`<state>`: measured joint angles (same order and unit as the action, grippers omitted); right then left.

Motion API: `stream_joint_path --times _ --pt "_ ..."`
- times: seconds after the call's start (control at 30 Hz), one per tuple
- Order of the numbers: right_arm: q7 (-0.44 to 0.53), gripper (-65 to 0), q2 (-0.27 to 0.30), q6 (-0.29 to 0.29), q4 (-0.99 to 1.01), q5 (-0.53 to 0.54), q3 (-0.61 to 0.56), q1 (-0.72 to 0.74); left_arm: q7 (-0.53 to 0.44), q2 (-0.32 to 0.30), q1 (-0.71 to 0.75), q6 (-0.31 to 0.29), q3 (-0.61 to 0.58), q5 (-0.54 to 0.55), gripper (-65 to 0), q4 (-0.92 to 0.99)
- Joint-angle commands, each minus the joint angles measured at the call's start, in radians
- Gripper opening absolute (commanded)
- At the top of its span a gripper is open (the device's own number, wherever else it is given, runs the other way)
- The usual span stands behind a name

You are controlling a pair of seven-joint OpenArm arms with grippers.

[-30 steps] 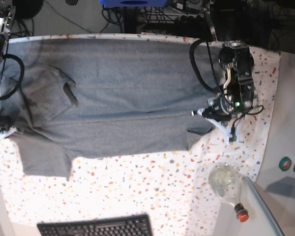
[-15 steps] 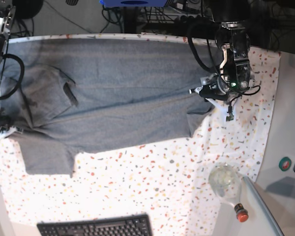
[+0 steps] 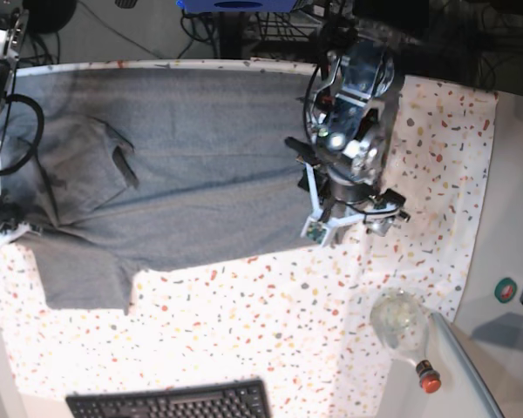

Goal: Layout the t-shirt on the table in an organized manner, then fold the t-shirt properly
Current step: 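Grasp the shirt side edge with the left gripper and fold it inward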

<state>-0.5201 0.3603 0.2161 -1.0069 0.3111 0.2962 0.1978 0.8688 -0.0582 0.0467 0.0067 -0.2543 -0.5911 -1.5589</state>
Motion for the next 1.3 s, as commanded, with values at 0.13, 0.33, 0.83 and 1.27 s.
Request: stream_joint_path --times 0.13,0.33,0.83,1.27 --pt "0.021 -65.0 0.006 0.001 -0.014 0.007 0.004 0.021 -0.004 0.001 -0.080 0.013 -0.060 -0.060 -20.1 0.081" --pt "0.021 -65.0 0.006 0.001 -0.014 0.007 0.004 0.022 -0.006 0.010 -0.113 0.011 -0.061 -0.068 -19.9 0.182" --pt "0.021 -65.0 0.006 0.001 -0.016 0.007 0.004 0.027 -0.013 0.019 -0.172 0.011 -0.060 -0.068 -20.1 0.312" --pt "0.022 -65.0 0.009 0.001 -0.016 0.007 0.004 0.022 -0.013 0.025 -0.196 0.011 -0.060 -0.066 -20.2 0.329"
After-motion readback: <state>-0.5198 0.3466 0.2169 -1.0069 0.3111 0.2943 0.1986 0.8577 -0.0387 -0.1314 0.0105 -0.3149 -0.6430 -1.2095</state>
